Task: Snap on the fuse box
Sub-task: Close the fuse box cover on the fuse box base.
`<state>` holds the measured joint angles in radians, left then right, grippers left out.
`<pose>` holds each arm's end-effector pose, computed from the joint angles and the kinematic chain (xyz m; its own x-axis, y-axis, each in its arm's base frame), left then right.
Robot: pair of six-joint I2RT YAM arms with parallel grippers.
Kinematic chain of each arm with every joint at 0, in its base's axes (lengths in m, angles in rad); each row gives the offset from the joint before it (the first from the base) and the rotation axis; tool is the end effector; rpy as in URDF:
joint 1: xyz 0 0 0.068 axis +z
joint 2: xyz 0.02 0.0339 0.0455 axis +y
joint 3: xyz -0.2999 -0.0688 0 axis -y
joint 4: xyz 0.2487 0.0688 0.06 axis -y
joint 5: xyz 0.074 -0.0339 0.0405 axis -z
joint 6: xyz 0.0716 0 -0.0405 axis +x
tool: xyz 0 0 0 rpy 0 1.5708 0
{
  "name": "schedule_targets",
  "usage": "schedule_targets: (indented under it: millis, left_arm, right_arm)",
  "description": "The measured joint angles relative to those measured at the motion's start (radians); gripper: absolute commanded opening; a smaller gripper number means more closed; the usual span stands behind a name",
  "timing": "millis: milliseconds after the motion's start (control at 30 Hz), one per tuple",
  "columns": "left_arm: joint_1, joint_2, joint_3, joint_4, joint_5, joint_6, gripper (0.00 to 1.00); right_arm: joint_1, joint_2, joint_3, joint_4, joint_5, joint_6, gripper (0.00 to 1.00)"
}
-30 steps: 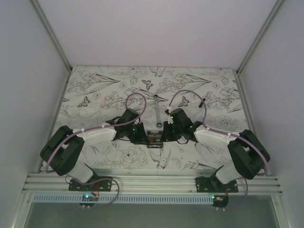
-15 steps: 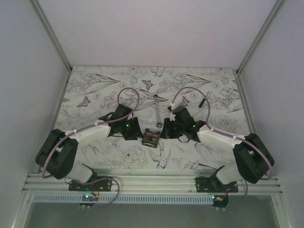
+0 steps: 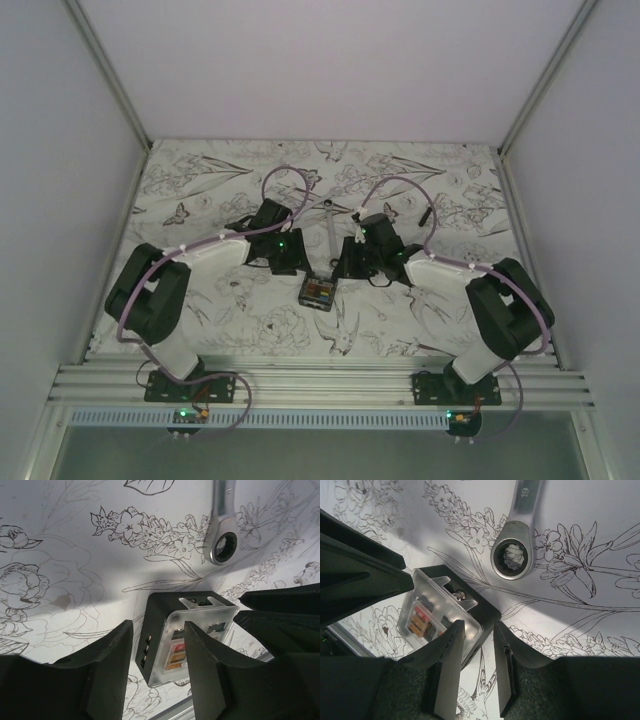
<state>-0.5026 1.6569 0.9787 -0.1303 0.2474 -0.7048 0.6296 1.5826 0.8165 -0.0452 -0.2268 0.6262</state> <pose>0.3212 -0.1966 0.1992 -0.8814 -0.2323 -0.4113 0.0580 0.8109 -0.5823 0.2680 0.2152 0.1799 -0.8845 0.0622 -0.4623 -0.2228 0.8145 0.5357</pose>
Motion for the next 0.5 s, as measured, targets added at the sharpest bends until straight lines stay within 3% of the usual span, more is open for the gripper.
schedule_targets:
  millis: [133,300,500]
  left_arm:
    - [0.000,0.038,0.004,-0.003,0.024,0.003,0.41]
    - [-0.001,0.051,0.006,0.012,0.068,-0.002,0.26]
    - [0.001,0.059,-0.001,0.036,0.095,-0.015,0.18]
  right_arm:
    - [0.000,0.038,0.001,0.009,-0.016,0.014,0.31]
    - [0.000,0.046,0.000,0.027,-0.041,0.018,0.27]
    - [-0.012,0.047,-0.029,0.074,-0.066,0.041,0.23]
